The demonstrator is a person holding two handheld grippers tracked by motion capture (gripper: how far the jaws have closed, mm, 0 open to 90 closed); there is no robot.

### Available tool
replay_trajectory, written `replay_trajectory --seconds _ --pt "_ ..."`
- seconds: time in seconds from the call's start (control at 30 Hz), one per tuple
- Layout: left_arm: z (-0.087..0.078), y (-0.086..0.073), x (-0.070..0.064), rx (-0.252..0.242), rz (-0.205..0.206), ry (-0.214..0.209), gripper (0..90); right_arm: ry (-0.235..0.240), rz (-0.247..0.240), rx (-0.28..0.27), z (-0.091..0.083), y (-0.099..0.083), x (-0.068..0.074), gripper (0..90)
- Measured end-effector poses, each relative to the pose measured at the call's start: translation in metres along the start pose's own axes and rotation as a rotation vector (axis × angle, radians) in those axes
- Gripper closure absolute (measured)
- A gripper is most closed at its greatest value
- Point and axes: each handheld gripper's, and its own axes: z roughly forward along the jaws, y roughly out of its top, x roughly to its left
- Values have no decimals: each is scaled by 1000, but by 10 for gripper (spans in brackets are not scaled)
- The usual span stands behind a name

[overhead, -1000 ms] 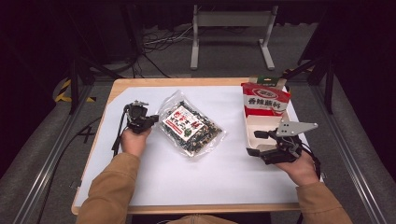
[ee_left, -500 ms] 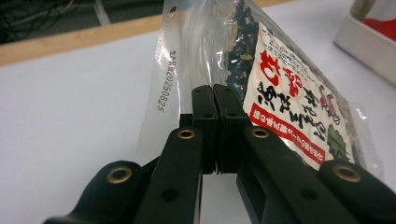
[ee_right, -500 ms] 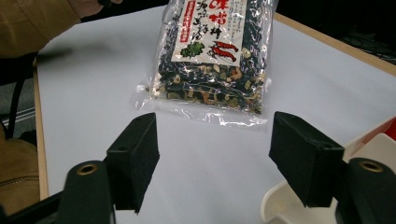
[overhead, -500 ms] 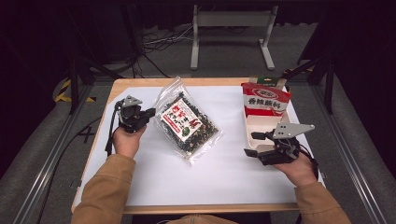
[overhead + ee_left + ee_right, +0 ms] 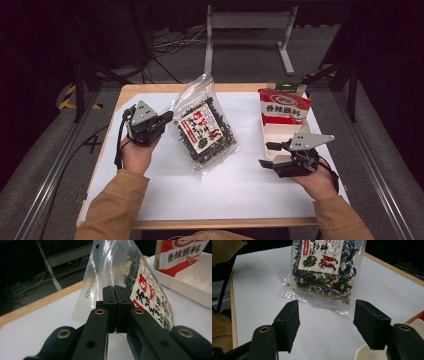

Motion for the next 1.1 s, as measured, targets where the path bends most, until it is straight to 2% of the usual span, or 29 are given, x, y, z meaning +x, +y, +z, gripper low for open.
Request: replay_trajectory --seconds 0.2,0.6,0.73,0.83,0.93,1.03,1.1 --pt "-10 8 -12 -23 54 -30 891 12 -7 -8 4 6 2 368" --pt "-24 15 -29 -52 107 -71 890 46 12 -25 16 22 -1 382" --pt "-29 19 -37 -63 126 -99 890 74 24 -31 24 33 -6 369" --pt "-34 21 -43 -94 126 -121 893 85 33 -37 31 41 -10 357" --pt "-37 23 -46 -93 134 -138 897 106 50 -54 36 45 -14 356" --pt "-39 24 -53 -101 158 -151 898 149 72 -66 45 50 -18 348" --pt "-40 25 -57 -101 159 -165 898 178 95 -51 54 52 -22 342"
